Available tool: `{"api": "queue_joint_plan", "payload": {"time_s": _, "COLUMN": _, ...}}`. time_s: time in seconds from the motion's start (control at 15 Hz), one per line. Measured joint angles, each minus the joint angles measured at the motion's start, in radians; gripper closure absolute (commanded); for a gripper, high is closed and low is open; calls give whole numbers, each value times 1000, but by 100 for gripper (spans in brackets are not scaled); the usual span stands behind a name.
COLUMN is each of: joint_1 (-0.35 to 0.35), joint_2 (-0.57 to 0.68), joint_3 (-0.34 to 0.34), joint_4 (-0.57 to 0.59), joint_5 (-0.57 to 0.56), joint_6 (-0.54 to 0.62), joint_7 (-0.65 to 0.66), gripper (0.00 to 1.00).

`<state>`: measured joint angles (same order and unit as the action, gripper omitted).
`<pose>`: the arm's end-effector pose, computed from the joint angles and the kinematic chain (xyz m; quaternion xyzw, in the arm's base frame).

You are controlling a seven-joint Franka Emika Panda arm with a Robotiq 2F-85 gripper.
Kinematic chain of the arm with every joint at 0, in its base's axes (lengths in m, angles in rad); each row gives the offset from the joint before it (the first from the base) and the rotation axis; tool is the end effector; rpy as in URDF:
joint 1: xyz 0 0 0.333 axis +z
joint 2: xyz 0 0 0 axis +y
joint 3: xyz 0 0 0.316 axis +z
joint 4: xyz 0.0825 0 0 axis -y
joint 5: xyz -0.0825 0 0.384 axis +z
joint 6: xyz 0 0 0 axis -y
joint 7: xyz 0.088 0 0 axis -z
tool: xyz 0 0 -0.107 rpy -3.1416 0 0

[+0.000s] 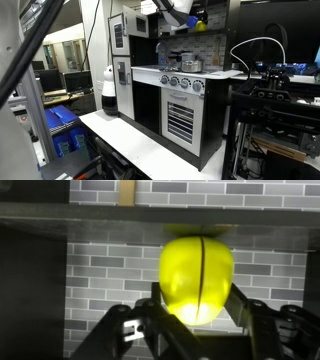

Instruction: Put the yellow object in the pot

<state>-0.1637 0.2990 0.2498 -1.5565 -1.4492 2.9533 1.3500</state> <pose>0.6750 0.1003 0.5657 0.8069 -0.0075 0.5883 0.0522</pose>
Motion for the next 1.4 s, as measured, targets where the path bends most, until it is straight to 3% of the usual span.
{"api": "queue_joint_plan", "payload": {"time_s": 0.73, "joint_1": 1, "joint_2": -36, "joint_3": 8, "joint_4": -13, "joint_5": 2, "joint_6": 35, "joint_7": 0, "gripper": 62}}
{"api": "queue_joint_plan", "payload": {"time_s": 1.4, "joint_1": -1, "joint_2": -176, "joint_3": 8, "joint_4": -167, "joint_5": 93, "joint_6": 35, "joint_7": -3, "gripper": 62}}
